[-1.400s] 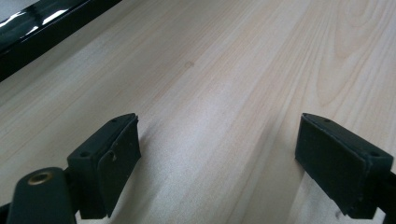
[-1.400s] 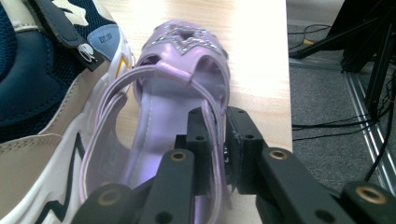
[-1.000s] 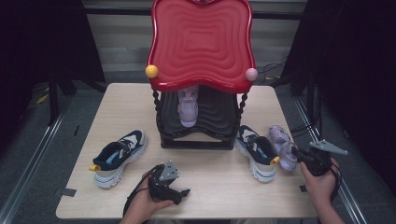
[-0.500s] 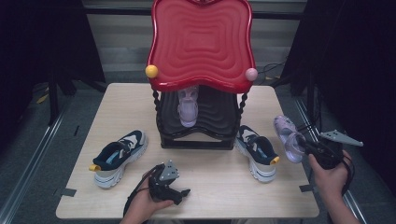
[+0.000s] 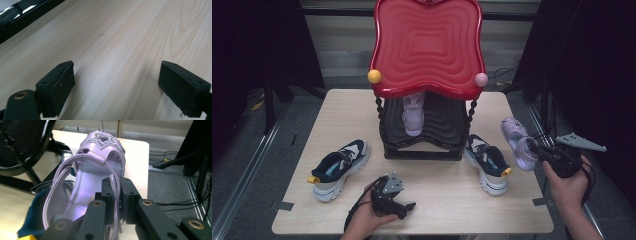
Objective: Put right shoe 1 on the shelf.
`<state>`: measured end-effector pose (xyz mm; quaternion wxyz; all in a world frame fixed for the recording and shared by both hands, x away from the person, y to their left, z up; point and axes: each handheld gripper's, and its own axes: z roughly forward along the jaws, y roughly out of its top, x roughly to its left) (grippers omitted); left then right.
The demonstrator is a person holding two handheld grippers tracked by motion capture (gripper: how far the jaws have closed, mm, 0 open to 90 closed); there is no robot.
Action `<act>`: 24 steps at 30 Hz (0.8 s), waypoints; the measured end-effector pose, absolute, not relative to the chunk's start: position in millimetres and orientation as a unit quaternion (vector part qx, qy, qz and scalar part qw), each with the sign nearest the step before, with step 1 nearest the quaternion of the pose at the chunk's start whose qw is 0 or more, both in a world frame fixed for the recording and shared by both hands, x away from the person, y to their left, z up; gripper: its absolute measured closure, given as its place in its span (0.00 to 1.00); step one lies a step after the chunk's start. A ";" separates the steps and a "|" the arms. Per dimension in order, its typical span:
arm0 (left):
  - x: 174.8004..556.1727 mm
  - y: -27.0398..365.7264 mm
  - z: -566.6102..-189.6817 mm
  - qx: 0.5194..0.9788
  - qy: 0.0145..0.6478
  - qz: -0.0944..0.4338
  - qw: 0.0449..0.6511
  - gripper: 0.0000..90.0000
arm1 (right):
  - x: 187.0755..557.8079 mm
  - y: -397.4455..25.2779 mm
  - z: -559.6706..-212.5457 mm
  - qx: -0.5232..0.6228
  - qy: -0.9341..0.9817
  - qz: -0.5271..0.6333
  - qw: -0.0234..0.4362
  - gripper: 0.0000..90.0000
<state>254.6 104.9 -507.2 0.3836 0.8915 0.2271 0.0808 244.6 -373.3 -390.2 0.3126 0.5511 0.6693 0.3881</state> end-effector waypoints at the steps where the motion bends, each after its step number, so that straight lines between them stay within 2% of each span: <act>1: 254.6 104.9 -507.3 0.891 0.227 0.081 0.384 0.15 | 244.1 -371.8 -389.2 0.548 0.671 0.390 0.313 0.91; 24: 254.7 105.0 -507.1 0.892 0.226 0.082 0.383 0.15 | 227.1 -340.1 -372.1 0.506 0.691 0.422 0.298 0.91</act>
